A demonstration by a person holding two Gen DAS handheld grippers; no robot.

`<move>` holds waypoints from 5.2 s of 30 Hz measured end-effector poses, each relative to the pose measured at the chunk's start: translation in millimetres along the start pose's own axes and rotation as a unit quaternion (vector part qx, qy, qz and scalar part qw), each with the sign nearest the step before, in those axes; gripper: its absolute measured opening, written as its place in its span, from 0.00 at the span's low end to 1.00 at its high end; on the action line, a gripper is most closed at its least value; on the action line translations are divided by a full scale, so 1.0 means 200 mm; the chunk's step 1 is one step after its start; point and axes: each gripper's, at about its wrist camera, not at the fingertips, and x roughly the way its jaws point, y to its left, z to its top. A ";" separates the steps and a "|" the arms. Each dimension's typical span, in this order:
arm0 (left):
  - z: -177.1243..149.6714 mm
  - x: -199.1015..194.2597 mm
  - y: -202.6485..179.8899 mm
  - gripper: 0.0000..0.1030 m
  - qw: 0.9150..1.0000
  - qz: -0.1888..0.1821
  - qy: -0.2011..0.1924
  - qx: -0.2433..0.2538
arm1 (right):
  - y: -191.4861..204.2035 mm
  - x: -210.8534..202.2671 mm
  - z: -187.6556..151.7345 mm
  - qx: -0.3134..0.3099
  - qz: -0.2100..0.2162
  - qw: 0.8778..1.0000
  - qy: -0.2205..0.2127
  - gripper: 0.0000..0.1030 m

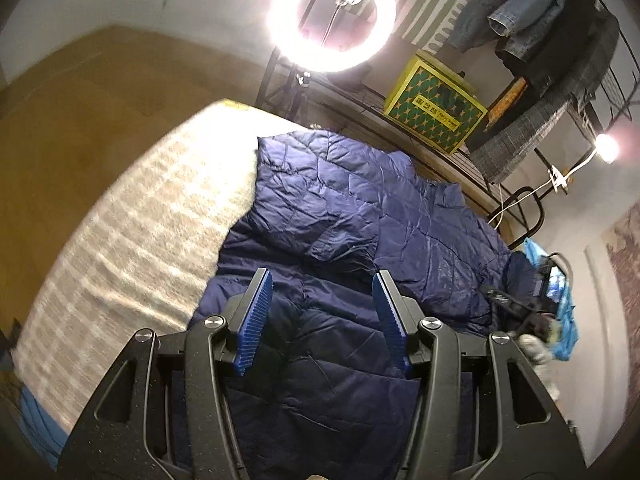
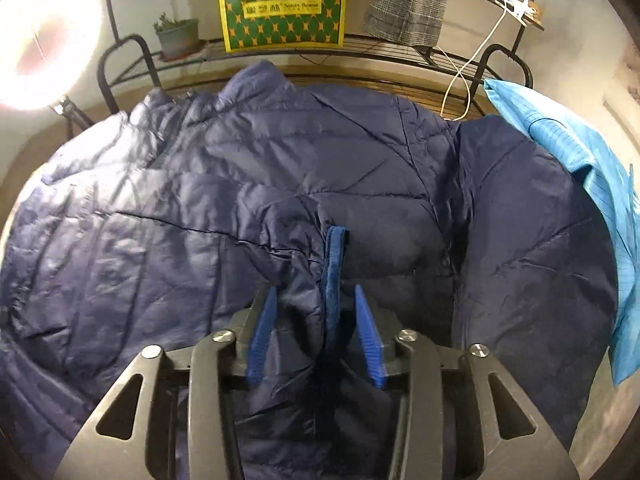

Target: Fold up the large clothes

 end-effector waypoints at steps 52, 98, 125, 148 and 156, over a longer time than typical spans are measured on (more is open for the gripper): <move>-0.34 -0.12 -0.44 0.52 0.984 -0.069 0.016 0.167 | -1.33 -0.78 -1.52 0.237 -0.025 0.971 0.032 0.20; 0.14 -0.40 0.27 0.52 0.995 -0.036 -0.095 -0.023 | 0.92 -0.53 0.21 -0.007 0.220 0.971 -0.089 0.06; 0.13 -0.38 0.28 0.52 0.996 -0.019 -0.087 -0.011 | 1.11 -0.13 0.30 -0.035 0.229 0.972 -0.032 0.43; -0.23 -0.33 0.45 0.52 0.998 -0.017 0.022 0.059 | 0.13 -1.18 -0.25 -0.010 0.200 0.971 -0.130 0.43; -0.55 -0.25 0.66 0.59 0.991 -0.038 0.125 0.024 | -0.24 -1.33 -0.76 0.011 0.155 0.983 -0.098 0.47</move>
